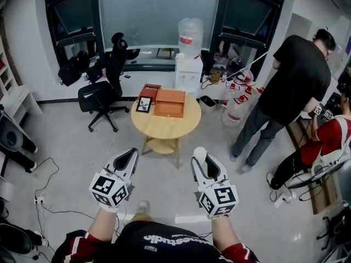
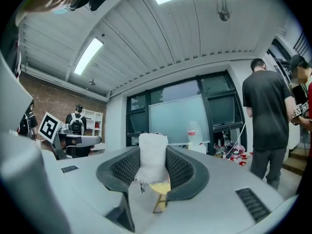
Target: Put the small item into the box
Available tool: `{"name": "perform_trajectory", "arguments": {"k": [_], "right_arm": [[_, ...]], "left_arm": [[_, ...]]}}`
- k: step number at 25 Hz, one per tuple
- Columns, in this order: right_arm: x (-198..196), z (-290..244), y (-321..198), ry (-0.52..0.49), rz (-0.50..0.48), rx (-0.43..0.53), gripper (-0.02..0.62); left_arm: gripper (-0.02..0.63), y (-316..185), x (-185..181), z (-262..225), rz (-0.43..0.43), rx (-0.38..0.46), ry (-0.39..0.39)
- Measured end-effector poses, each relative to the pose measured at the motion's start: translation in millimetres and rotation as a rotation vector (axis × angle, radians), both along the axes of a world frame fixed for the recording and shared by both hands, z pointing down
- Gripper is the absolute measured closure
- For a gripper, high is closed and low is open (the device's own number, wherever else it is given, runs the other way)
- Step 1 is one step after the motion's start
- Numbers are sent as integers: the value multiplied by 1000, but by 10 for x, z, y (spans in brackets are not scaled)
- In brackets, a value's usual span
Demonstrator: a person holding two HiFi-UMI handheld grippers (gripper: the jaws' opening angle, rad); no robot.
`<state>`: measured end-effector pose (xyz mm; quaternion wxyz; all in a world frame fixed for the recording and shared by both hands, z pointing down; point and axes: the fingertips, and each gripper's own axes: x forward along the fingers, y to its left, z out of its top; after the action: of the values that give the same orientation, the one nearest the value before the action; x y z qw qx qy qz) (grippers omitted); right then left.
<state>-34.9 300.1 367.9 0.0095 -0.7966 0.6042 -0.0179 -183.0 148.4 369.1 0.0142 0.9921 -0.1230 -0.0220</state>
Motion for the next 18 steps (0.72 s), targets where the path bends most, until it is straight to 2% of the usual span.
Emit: {"name": "perform_trajectory", "arguments": {"k": [12,18], "right_arm": [[-22,-38,128,10,-75,20,414],[-31,-59,31,38,-82,36,414]], "left_arm": [[578,156,125,-40,14,28,-13],[578,82,71,-43,1,31,-19]]}}
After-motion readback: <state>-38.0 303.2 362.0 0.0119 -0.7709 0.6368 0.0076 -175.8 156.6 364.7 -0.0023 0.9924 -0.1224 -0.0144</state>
